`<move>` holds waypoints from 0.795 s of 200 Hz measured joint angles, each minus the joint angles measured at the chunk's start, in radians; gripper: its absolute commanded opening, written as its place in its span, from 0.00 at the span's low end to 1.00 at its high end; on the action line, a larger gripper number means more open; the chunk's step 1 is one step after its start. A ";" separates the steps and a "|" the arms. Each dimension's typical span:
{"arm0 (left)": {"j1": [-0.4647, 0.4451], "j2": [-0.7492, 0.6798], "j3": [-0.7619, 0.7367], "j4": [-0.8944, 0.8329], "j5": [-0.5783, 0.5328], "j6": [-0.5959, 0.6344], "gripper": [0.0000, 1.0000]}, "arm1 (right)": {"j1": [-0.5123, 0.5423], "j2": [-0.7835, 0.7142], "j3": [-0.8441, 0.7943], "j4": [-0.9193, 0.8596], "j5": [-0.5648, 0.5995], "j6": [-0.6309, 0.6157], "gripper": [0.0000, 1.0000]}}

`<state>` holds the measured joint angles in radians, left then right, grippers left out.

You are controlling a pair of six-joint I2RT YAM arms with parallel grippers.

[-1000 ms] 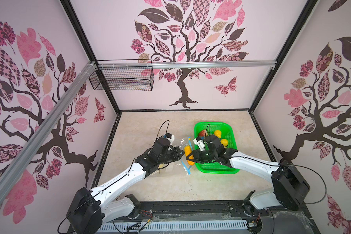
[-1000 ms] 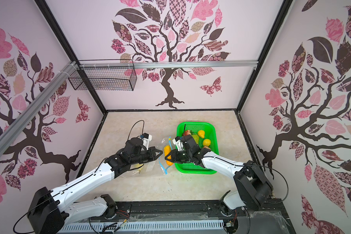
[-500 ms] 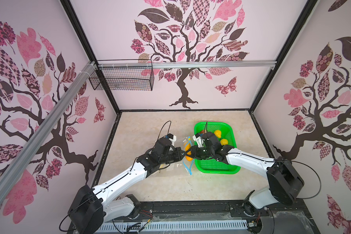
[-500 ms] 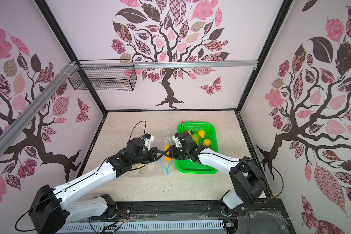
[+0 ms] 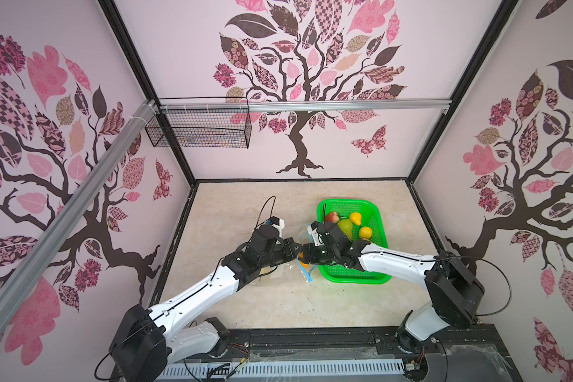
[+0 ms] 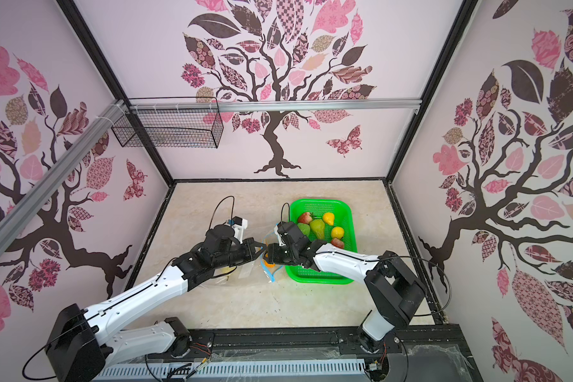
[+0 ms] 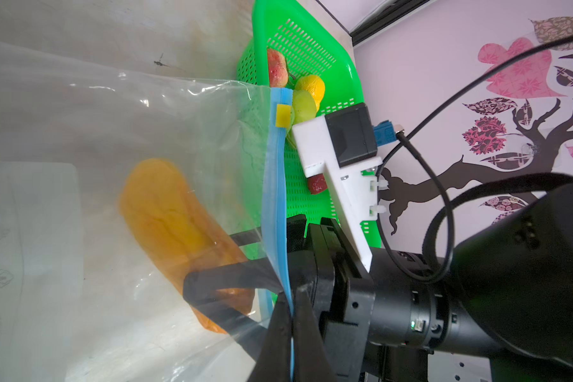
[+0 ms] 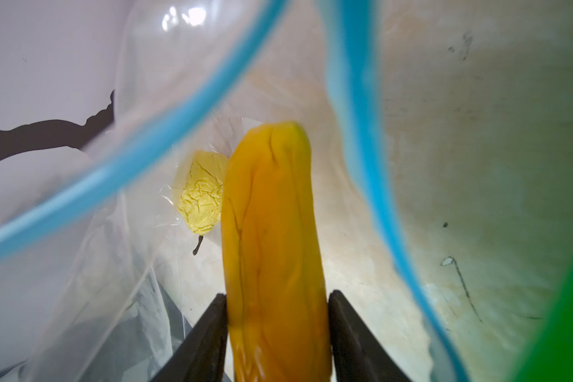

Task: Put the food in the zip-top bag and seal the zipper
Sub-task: 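Carry the orange fruit into the bag mouth and release it, then move the right gripper back over the basket toward the strawberry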

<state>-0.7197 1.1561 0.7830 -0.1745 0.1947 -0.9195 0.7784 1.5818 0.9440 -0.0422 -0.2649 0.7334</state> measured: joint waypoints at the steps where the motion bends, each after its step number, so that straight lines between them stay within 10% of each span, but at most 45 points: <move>1: 0.000 0.000 0.000 0.000 -0.001 0.000 0.00 | 0.000 0.000 0.001 0.000 0.002 -0.001 0.57; 159: 0.119 -0.058 0.000 -0.076 -0.037 -0.023 0.00 | 0.000 -0.140 0.009 -0.109 0.066 -0.050 0.78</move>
<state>-0.6006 1.0985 0.7826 -0.2501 0.1574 -0.9428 0.7780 1.4414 0.9531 -0.1509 -0.1986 0.6838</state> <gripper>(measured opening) 0.046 0.775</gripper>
